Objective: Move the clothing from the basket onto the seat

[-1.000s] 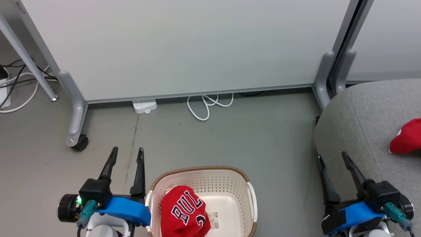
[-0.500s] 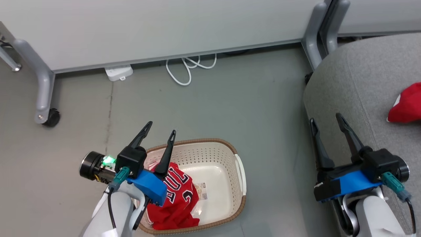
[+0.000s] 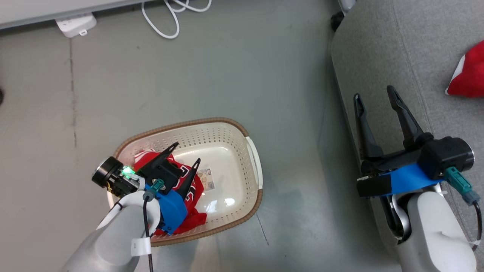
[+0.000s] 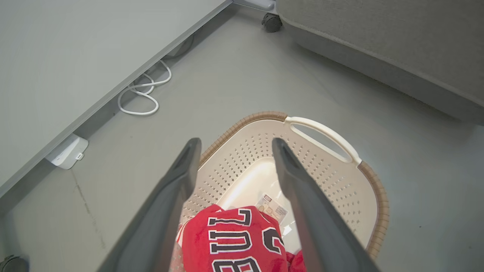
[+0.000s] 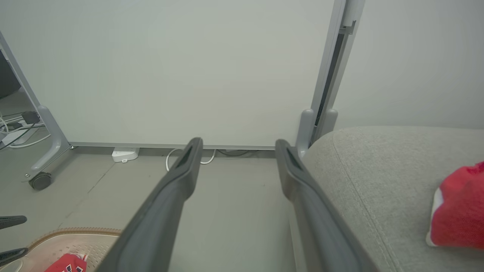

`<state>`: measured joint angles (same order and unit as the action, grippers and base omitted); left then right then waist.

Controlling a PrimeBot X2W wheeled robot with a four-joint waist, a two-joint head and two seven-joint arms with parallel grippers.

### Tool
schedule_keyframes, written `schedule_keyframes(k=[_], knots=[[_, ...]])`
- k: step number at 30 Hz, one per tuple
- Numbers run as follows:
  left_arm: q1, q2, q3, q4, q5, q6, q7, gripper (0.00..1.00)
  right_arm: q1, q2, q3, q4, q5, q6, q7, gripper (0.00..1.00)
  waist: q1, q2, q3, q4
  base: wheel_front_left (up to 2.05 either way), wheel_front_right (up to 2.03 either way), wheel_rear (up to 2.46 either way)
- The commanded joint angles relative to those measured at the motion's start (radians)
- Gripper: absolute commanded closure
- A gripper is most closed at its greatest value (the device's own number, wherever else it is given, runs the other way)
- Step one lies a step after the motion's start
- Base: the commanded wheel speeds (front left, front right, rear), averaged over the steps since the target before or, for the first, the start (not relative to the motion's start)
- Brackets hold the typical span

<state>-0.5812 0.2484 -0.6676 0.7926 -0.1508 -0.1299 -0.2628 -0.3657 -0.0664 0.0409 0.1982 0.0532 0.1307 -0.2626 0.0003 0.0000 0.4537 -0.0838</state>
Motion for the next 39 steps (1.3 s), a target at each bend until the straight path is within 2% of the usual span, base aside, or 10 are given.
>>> schedule_keyframes(k=[1,13,21,29,39], knots=[[-0.032,0.011,-0.02,0.02,-0.007,0.0,-0.003,0.0,-0.022,0.006,0.004,-0.008,-0.006,0.0,-0.004,0.0,-0.0003,0.0,0.061,-0.031,0.0,0.0,0.0],[-0.202,0.037,-0.277,0.277,-0.061,0.0,0.005,0.0,-0.123,0.012,-0.005,-0.05,-0.016,0.0,-0.003,0.0,-0.0003,0.0,0.253,-0.073,0.0,0.0,0.0],[-0.284,0.052,-0.427,0.404,-0.105,0.0,0.098,0.0,-0.169,0.014,-0.024,-0.092,-0.026,0.0,-0.004,0.0,-0.0003,0.0,0.369,-0.102,0.0,0.0,0.0],[-0.376,0.079,-0.522,0.446,-0.144,0.0,0.185,0.0,-0.198,0.016,-0.036,-0.141,-0.037,0.0,-0.003,0.0,-0.0003,0.0,0.48,-0.122,0.0,0.0,0.0],[-0.467,0.108,-0.576,0.465,-0.165,0.0,0.242,0.0,-0.205,0.016,-0.046,-0.208,-0.046,0.0,-0.004,0.0,-0.0003,0.0,0.587,-0.149,0.0,0.0,0.0]])
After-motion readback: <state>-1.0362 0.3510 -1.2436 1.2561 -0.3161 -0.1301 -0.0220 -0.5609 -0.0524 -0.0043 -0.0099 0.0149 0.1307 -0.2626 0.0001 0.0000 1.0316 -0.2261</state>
